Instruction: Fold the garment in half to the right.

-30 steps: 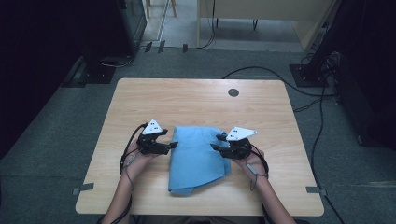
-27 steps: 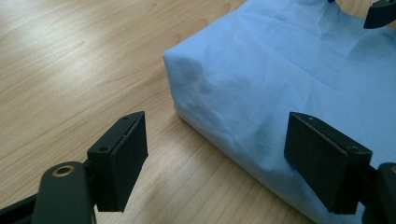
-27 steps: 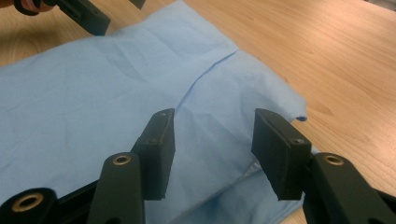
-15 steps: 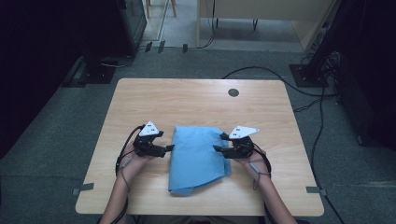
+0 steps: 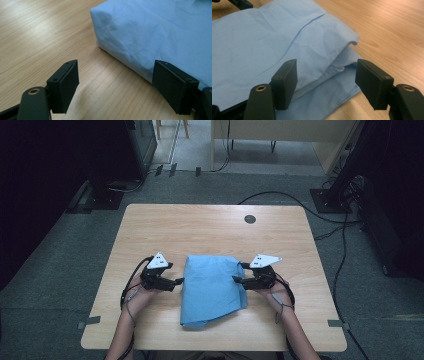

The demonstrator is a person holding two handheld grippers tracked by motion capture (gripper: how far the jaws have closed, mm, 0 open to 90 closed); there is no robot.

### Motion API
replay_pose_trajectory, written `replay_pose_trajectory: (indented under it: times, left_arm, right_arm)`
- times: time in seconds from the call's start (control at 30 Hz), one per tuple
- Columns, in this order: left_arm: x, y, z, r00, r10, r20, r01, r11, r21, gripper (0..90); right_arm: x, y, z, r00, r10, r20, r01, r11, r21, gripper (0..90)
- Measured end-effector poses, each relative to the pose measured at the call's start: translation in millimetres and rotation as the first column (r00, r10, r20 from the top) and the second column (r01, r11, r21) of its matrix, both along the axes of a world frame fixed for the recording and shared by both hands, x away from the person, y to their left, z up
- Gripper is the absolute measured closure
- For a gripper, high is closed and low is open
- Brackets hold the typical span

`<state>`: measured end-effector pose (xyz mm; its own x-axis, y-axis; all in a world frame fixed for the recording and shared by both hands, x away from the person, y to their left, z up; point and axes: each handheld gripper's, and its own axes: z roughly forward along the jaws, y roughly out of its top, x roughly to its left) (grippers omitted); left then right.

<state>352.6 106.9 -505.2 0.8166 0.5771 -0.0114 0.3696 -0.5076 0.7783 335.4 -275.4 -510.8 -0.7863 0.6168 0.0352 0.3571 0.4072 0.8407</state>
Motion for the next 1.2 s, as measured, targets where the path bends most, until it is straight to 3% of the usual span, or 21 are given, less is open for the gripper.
replay_pose_trajectory:
  times: [0.73, 1.2]
  left_arm:
    - [1.4, 12.1, -6.3, 0.9998, 0.017, 0.009, -0.017, 0.9999, 0.002, 21.5]
    - [3.4, 16.6, -10.5, 0.9995, 0.033, -0.005, -0.033, 0.9994, 0.011, 21.4]
  right_arm:
    - [1.9, -20.0, -2.1, 0.9991, -0.042, -0.009, 0.042, 0.999, -0.005, 31.3]
    - [4.3, -34.7, -4.5, 0.9965, -0.081, -0.017, 0.081, 0.997, -0.016, 30.3]
